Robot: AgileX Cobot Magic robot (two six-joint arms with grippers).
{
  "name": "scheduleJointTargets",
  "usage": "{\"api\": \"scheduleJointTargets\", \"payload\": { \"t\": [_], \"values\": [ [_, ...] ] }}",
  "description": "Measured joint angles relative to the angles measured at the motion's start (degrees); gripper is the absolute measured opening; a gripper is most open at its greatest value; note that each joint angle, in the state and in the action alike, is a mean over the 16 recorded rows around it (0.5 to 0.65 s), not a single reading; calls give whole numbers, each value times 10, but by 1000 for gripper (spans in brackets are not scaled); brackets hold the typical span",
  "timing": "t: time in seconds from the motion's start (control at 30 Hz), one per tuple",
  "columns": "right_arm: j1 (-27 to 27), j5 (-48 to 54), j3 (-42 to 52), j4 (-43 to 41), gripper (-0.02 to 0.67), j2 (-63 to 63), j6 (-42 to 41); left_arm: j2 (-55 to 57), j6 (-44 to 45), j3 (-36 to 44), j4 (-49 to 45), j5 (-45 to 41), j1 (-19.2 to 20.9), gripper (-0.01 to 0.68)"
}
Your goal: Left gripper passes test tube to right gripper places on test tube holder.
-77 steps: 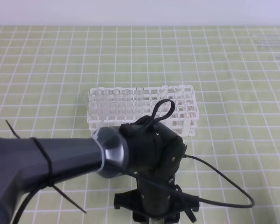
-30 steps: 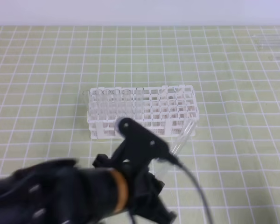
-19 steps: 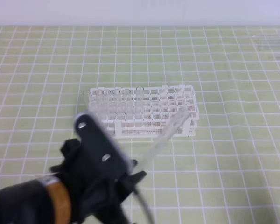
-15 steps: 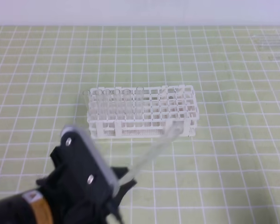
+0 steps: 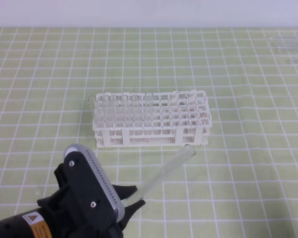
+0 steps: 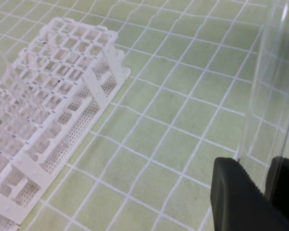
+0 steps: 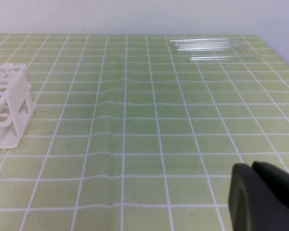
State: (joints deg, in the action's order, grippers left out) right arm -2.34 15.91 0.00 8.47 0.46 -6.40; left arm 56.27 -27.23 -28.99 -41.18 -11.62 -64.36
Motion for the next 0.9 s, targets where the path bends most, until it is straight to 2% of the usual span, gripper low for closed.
{"api": "scheduleJointTargets", "payload": {
  "t": [0.4,0.53,0.67,0.9],
  "values": [
    [0,0,0,2,-2,0,0,0,-3,0,2,30,0,11],
    [0,-3,0,44,-2,0,1,0,-17,0,3,34,0,12],
    [0,-7,0,161,-2,0,1,0,-43,0,5,35,0,12],
    [0,-29,0,459,-2,0,2,0,-89,0,4,44,0,11]
  ]
}}
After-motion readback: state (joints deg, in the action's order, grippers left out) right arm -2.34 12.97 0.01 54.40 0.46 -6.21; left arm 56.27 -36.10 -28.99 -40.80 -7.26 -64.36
